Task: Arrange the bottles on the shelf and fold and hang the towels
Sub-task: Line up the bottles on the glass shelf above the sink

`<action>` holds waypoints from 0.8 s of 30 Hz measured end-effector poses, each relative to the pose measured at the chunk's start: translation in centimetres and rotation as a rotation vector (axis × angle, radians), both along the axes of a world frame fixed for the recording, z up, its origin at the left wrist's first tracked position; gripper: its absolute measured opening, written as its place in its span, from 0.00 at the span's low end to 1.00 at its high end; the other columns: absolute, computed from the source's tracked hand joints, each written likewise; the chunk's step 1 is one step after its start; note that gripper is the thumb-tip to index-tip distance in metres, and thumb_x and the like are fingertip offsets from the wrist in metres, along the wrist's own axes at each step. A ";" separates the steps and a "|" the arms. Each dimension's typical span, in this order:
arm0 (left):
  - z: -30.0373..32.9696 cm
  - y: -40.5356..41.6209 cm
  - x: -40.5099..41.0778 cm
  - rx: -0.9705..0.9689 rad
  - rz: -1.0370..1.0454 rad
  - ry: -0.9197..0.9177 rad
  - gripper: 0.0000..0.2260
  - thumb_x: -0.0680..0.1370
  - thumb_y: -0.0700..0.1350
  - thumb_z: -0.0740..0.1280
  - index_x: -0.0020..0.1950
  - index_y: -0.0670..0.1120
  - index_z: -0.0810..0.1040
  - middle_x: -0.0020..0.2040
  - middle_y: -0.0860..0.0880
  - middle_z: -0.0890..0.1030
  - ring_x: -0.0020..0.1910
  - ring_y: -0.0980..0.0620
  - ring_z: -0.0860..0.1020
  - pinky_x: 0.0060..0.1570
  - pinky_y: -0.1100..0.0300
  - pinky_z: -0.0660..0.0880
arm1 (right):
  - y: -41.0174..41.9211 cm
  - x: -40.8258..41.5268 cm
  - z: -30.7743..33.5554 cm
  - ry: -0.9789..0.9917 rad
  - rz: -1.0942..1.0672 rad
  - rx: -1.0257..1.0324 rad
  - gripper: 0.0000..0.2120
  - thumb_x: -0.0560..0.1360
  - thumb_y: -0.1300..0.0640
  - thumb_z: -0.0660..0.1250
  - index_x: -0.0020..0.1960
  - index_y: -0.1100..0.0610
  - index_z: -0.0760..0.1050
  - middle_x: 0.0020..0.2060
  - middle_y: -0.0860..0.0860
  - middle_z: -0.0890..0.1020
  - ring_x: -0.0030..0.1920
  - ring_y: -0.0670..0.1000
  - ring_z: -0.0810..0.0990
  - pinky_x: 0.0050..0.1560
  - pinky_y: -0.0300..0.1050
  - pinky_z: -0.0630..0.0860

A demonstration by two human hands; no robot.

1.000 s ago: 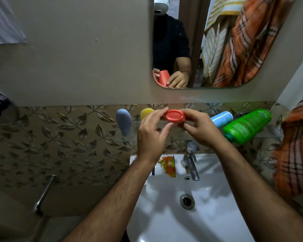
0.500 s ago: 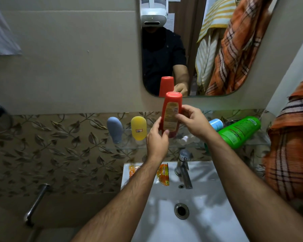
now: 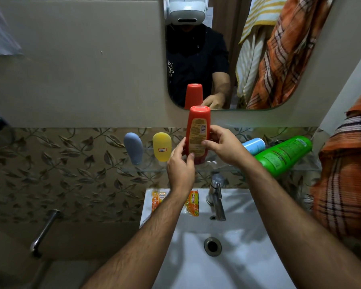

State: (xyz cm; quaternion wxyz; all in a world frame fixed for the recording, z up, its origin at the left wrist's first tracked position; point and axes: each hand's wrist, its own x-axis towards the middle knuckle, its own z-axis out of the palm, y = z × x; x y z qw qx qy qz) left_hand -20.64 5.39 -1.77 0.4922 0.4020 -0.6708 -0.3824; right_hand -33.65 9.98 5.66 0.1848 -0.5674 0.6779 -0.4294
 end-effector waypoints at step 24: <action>-0.6 1.7 0.4 -0.064 0.118 0.056 0.22 0.78 0.42 0.67 0.72 0.49 0.71 0.66 0.49 0.75 0.63 0.53 0.75 0.60 0.50 0.78 | 0.6 -0.1 -0.3 0.020 0.028 0.016 0.22 0.76 0.62 0.70 0.68 0.55 0.71 0.60 0.50 0.81 0.61 0.49 0.79 0.65 0.53 0.75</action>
